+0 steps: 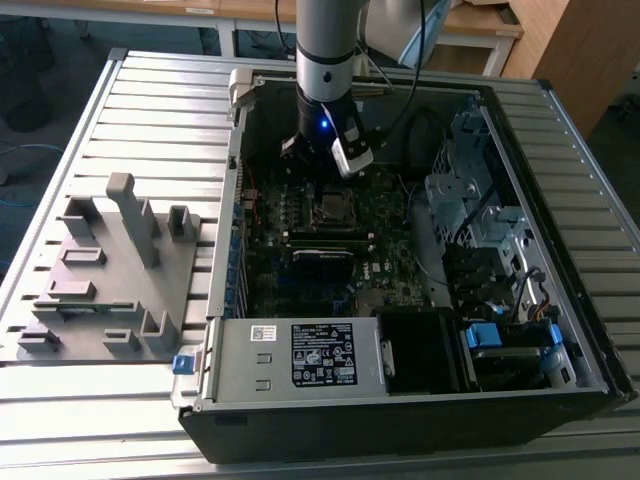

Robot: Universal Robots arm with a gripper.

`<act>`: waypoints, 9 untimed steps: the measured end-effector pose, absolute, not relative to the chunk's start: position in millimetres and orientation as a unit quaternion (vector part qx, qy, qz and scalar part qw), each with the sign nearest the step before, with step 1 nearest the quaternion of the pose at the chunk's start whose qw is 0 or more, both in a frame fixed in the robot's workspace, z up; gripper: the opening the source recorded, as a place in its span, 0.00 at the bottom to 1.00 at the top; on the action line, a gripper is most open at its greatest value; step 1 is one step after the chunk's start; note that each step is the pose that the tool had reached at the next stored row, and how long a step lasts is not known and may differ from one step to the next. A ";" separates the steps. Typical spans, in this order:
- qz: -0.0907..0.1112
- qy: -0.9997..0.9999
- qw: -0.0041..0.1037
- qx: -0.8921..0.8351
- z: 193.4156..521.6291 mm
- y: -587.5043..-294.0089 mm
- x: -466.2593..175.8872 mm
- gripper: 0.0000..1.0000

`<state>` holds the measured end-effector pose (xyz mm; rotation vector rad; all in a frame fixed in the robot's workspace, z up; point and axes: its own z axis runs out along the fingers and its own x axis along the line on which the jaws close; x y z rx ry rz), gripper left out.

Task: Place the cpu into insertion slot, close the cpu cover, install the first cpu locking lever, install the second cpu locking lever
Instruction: 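Close the cpu cover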

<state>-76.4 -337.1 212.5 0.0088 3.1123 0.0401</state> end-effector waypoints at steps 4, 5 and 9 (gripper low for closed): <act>0.013 1.000 0.014 0.003 212.6 -337.2 -74.8 0.10; 0.013 1.000 0.014 0.003 212.5 -337.2 -73.4 0.10; 0.013 1.000 0.014 0.003 212.3 -337.1 -66.4 0.10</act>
